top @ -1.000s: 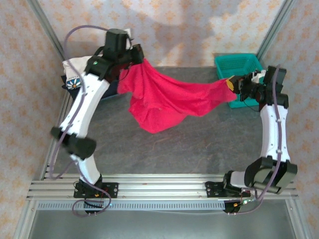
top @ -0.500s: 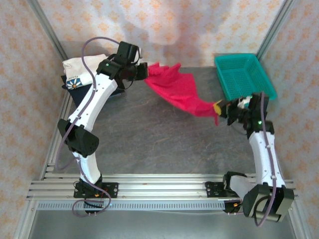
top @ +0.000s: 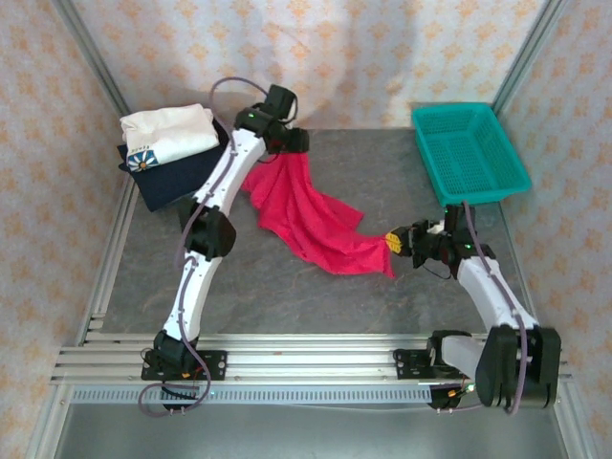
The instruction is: Fold and stack the t-shirts
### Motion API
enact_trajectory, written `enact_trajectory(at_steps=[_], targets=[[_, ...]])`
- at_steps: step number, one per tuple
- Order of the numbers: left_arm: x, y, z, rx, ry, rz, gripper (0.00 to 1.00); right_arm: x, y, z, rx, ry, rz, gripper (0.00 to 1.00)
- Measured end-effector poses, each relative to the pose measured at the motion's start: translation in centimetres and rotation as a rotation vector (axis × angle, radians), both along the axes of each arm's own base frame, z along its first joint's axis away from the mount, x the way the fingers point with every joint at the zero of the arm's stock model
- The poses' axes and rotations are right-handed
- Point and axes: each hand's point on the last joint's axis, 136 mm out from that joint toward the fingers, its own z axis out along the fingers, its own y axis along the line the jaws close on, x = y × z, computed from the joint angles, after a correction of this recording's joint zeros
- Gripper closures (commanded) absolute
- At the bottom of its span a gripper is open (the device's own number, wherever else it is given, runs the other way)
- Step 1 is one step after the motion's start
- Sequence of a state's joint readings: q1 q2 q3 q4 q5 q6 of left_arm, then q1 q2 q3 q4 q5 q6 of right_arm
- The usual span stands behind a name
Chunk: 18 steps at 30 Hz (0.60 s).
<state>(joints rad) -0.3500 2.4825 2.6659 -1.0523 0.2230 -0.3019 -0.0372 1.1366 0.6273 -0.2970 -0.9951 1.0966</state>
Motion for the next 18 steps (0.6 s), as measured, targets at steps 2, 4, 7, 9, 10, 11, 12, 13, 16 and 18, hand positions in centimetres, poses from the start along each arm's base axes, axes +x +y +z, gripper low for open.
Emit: enact_trajectory(at_steps=[2, 4, 7, 9, 10, 11, 12, 13, 16, 18], targets=[[-0.9, -0.8, -2.2, 0.008, 0.061, 0.003, 0.26, -0.1, 0.8, -1.7, -0.011, 0.055, 0.036, 0.48], [-2.0, -1.1, -3.0, 0.027, 0.099, 0.011, 0.07, -0.5, 1.3, -3.0, -0.048, 0.102, 0.074, 0.40], [-5.6, -0.4, -2.6, 0.067, 0.152, 0.026, 0.00, -0.1, 0.6, -3.1, -0.149, 0.114, 0.107, 0.35], [-9.2, 0.7, -1.0, 0.068, 0.175, 0.043, 0.00, 1.0, -0.1, -2.2, -0.228, 0.072, 0.126, 0.34], [-11.0, 1.3, 0.2, 0.054, 0.172, 0.059, 0.00, 1.7, -0.5, -1.6, -0.272, 0.044, 0.139, 0.33], [-12.8, 2.1, 1.5, 0.033, 0.161, 0.074, 0.00, 2.4, -0.9, -1.1, -0.312, 0.019, 0.155, 0.32], [-14.4, 2.6, 2.7, 0.003, 0.146, 0.091, 0.01, 3.1, -1.2, -0.7, -0.350, 0.000, 0.172, 0.32], [-16.0, 3.0, 3.8, -0.039, 0.133, 0.108, 0.02, 4.0, -1.5, -0.3, -0.392, -0.021, 0.192, 0.31], [-19.7, 3.1, 4.4, -0.165, 0.126, 0.143, 0.11, 6.0, -2.3, -0.1, -0.484, -0.067, 0.254, 0.26], [-21.2, 2.1, 2.4, -0.215, 0.176, 0.147, 0.21, 6.9, -2.6, -0.3, -0.526, -0.084, 0.293, 0.24]])
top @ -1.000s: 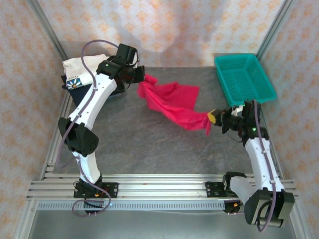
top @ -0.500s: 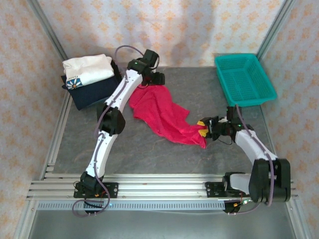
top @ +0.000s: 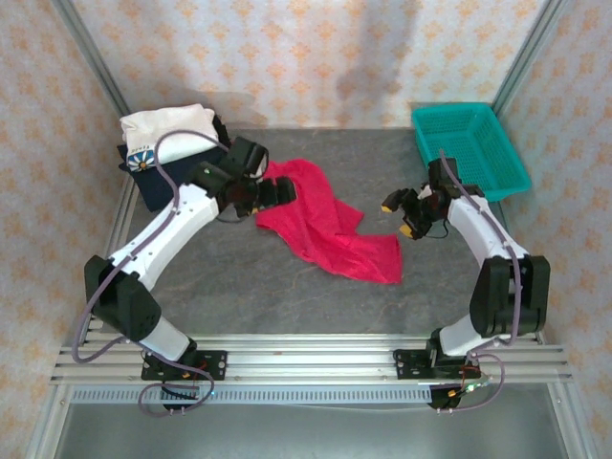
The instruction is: Fold and stack the t-shirts
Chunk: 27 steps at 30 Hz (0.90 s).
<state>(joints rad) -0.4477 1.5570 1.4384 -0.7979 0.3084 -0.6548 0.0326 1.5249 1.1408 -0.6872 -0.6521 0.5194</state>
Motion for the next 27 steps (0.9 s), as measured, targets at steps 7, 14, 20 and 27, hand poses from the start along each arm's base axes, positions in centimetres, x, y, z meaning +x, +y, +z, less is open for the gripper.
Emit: enact_trajectory(at_steps=[7, 14, 20, 27], targets=[[-3.7, -5.1, -12.1, -0.056, 0.292, 0.013, 0.39, 2.3, 0.0, -1.0, -0.045, -0.027, 0.092, 0.22], [-4.0, -6.8, -13.6, -0.083, 0.338, 0.054, 0.52, 3.7, 0.7, -1.6, -0.043, -0.043, 0.131, 0.22], [-3.6, -6.0, -15.1, -0.034, 0.346, 0.109, 0.54, 3.9, 1.1, -1.6, -0.029, -0.054, 0.141, 0.22], [-2.1, -4.9, -17.3, 0.071, 0.327, 0.163, 0.76, 4.0, 1.8, -2.0, -0.025, -0.057, 0.167, 0.22]])
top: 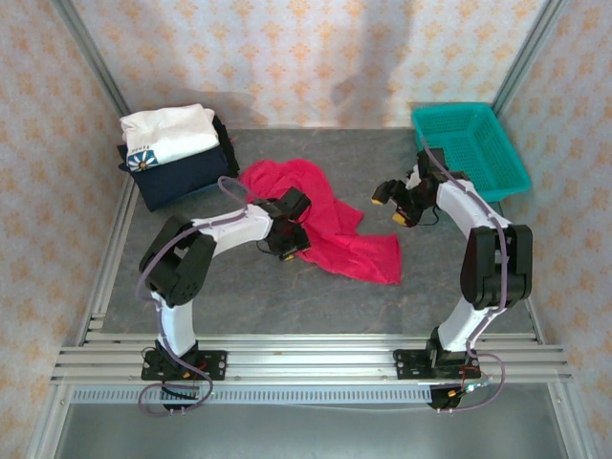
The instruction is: Fold and stack the t-shirts
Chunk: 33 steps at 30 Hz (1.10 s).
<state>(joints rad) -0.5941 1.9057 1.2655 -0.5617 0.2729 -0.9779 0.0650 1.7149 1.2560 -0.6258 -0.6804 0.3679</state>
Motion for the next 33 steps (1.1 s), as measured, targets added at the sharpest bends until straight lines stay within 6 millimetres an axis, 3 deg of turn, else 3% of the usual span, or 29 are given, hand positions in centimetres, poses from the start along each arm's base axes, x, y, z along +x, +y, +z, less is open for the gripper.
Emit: enact_trajectory(at_steps=[3, 8, 13, 16, 18, 22, 33], targets=[[1.1, 0.5, -0.6, 0.065, -0.019, -0.008, 0.99, 0.0, 1.3, -1.4, -0.010, 0.029, 0.043, 0.22], [1.0, 2.5, 0.8, 0.166, -0.060, -0.046, 1.00, 1.3, 4.0, -3.3, -0.034, 0.057, 0.108, 0.25], [-1.4, 5.6, 7.1, 0.185, -0.181, -0.056, 1.00, 3.0, 6.2, -4.4, -0.053, 0.049, 0.141, 0.37], [-2.0, 6.3, 10.0, 0.162, -0.250, -0.053, 1.00, 4.0, 7.6, -5.3, -0.075, 0.049, 0.167, 0.40], [-2.2, 6.6, 10.0, 0.166, -0.253, -0.050, 1.00, 4.1, 8.5, -6.1, -0.088, 0.057, 0.185, 0.44], [-3.5, 7.8, 8.0, 0.204, -0.199, -0.053, 1.00, 2.7, 9.7, -7.7, -0.118, 0.108, 0.220, 0.45], [-4.1, 10.4, 7.1, 0.226, -0.170, 0.000, 1.00, 1.1, 9.2, -8.2, -0.183, 0.110, 0.233, 0.52]])
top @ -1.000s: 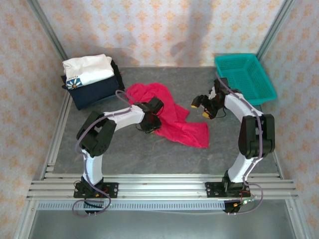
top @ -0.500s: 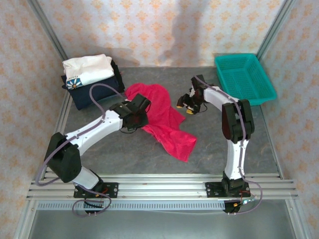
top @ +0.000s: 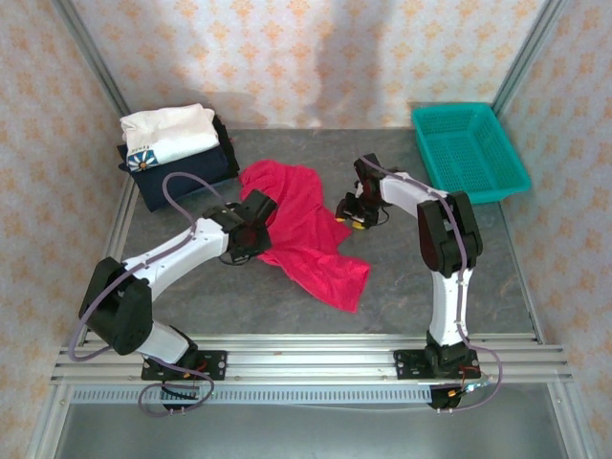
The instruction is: Fold and stack the t-shirts
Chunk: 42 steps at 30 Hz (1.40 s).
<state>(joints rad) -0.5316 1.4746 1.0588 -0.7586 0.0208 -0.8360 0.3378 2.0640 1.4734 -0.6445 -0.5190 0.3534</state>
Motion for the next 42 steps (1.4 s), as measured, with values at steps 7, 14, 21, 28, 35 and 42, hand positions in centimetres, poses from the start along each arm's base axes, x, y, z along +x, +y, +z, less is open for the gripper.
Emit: enact_trajectory(at_steps=[7, 14, 21, 28, 35, 42], targets=[[0.0, 0.3, -0.2, -0.008, 0.008, 0.011, 1.00, -0.3, 0.4, 0.1, -0.017, -0.007, 0.013, 0.52], [0.0, 0.2, -0.4, -0.019, 0.011, 0.009, 1.00, -3.6, 0.6, 0.0, -0.051, 0.047, 0.056, 0.52], [-0.2, 0.2, -0.8, -0.016, 0.018, 0.001, 1.00, -5.0, 0.5, -0.4, -0.092, 0.065, 0.076, 0.57], [-0.2, 0.3, -0.8, -0.017, 0.020, -0.011, 1.00, -4.6, 0.3, -0.5, -0.135, 0.085, 0.061, 0.62], [-0.2, 0.8, -1.2, -0.021, 0.033, -0.015, 1.00, -4.7, -0.4, -0.9, -0.200, 0.160, 0.043, 0.92], [0.2, 2.0, -1.5, -0.021, 0.045, -0.025, 1.00, -2.9, -0.8, -0.7, -0.177, 0.103, -0.007, 1.00]])
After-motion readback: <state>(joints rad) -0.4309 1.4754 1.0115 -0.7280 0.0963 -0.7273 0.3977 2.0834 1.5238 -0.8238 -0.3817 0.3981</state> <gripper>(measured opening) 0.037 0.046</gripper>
